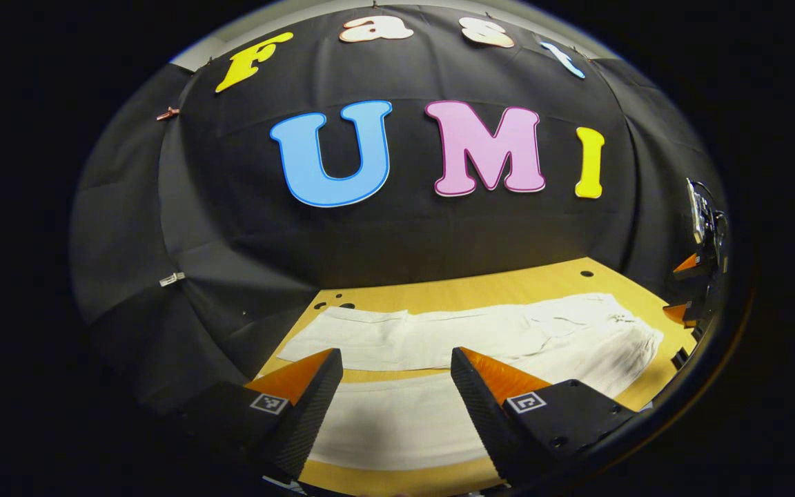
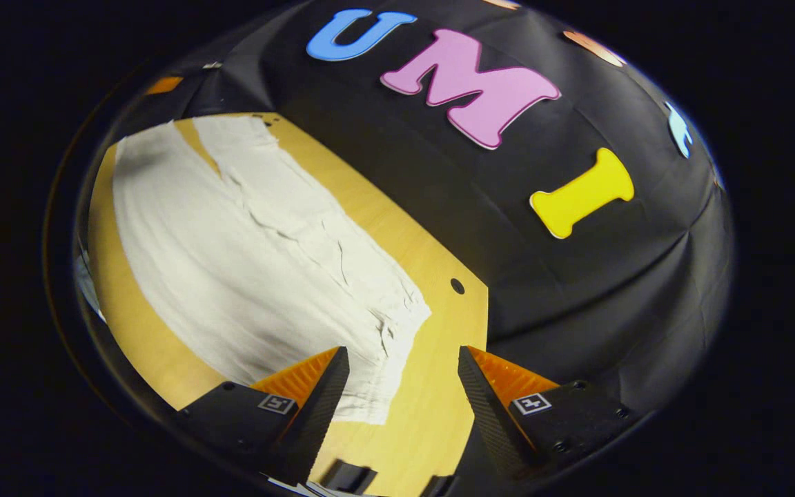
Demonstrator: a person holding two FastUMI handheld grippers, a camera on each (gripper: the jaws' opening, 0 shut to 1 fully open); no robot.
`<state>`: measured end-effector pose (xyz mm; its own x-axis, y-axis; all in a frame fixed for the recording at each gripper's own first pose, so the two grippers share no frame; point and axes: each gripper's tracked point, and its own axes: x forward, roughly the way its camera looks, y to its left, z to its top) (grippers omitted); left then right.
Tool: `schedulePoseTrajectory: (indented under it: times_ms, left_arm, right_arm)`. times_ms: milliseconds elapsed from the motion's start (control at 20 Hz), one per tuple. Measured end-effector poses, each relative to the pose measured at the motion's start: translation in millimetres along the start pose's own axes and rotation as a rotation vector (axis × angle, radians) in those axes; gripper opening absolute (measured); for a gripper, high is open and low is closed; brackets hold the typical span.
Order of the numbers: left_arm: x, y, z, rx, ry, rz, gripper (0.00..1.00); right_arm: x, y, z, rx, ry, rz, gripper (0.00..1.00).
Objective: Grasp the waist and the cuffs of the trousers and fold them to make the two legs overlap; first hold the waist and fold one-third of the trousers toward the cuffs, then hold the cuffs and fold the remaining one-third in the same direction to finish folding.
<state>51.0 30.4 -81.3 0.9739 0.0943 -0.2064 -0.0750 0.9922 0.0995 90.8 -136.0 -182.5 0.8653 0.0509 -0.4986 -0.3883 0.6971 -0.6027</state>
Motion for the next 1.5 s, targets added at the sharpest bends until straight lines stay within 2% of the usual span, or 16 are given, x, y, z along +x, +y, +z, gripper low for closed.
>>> schedulePoseTrajectory:
  times_ms: [400, 500, 700, 950, 1050, 1100, 1300, 1500]
  left_arm:
    - [-3.5, 21.6, -34.4, 0.031, 0.104, 0.028, 0.99]
    - [-1.9, 18.7, -43.9, 0.041, 0.141, 0.029, 0.99]
    - [-6.0, 2.0, -58.3, 0.050, 0.178, 0.004, 0.99]
    - [-3.7, 1.2, -73.1, 0.043, 0.232, 0.012, 0.98]
    - [-8.1, 5.9, -79.2, 0.027, 0.251, 0.030, 0.99]
    - [-11.6, 9.2, -80.7, 0.023, 0.257, 0.040, 0.99]
    - [-14.4, 15.7, -88.2, 0.016, 0.277, 0.070, 0.99]
    - [-17.4, 17.4, -89.9, 0.017, 0.280, 0.081, 0.99]
  right_arm:
    - [19.6, 31.1, -68.6, -0.282, 0.113, 0.187, 0.97]
    - [20.9, 43.5, -80.3, -0.359, 0.125, 0.236, 0.98]
    - [23.1, 59.2, -99.4, -0.470, 0.126, 0.284, 0.97]
    - [37.6, 67.0, -123.0, -0.631, 0.146, 0.306, 0.98]
    - [42.1, 64.8, -121.7, -0.689, 0.126, 0.285, 1.00]
    - [46.0, 62.7, -123.8, -0.691, 0.123, 0.273, 0.95]
    - [63.5, 55.5, -123.2, -0.679, 0.149, 0.248, 0.94]
    - [77.6, 49.0, -115.7, -0.683, 0.168, 0.191, 0.92]
